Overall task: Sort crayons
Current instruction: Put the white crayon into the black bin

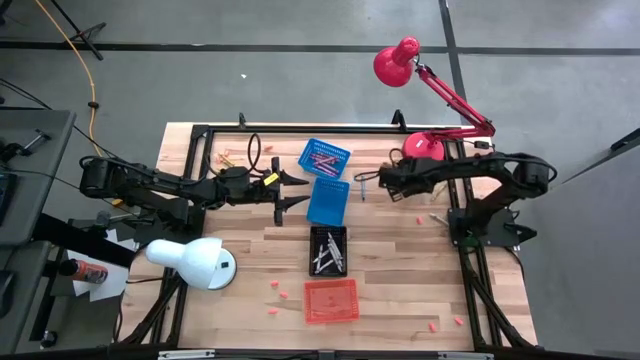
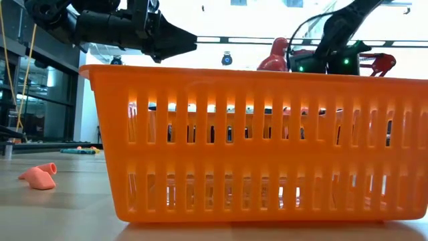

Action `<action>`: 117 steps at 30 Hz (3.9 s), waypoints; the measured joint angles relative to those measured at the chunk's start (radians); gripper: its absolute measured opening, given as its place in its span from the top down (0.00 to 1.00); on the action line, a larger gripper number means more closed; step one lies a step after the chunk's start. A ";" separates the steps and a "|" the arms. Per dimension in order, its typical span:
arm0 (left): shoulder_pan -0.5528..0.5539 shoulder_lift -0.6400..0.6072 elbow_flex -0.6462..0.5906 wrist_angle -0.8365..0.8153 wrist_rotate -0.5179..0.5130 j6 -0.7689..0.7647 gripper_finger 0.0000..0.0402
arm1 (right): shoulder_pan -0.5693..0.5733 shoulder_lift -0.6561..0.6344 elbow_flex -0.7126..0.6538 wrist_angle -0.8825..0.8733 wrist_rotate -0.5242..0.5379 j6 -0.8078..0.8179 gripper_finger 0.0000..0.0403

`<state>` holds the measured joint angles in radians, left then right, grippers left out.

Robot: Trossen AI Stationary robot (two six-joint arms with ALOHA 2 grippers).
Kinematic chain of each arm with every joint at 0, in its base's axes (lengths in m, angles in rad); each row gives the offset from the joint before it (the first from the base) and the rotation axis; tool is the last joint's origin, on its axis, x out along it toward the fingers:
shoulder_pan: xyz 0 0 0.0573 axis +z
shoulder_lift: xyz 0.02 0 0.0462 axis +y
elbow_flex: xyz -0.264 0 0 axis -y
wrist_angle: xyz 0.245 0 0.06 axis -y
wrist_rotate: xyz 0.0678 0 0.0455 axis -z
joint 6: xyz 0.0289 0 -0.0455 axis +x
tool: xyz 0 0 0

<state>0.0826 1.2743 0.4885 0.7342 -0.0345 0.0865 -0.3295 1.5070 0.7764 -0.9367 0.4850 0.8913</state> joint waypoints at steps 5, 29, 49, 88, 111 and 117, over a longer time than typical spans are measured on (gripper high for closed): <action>-0.001 0.000 0.000 -0.004 0.000 -0.007 0.56 | -0.087 0.000 -0.030 -0.014 -0.004 -0.059 0.65; -0.001 0.001 0.000 -0.005 0.000 -0.007 0.56 | -0.238 0.000 -0.040 0.024 -0.141 -0.359 0.73; -0.001 0.001 0.000 -0.006 0.000 -0.007 0.56 | -0.362 0.000 -0.039 0.051 -0.260 -0.603 0.73; -0.001 0.001 0.000 -0.013 0.001 -0.031 0.56 | -0.444 0.120 -0.026 0.082 -0.370 -0.743 0.73; -0.001 0.001 0.000 -0.013 0.001 -0.031 0.56 | -0.406 0.075 -0.036 0.046 -0.340 -0.731 0.99; -0.001 0.001 0.000 -0.013 0.001 -0.031 0.56 | -0.383 0.016 -0.046 -0.003 -0.345 -0.711 0.99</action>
<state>0.0817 1.2751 0.4883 0.7216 -0.0338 0.0559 -0.7122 1.5228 0.7305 -0.9396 0.1402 0.1806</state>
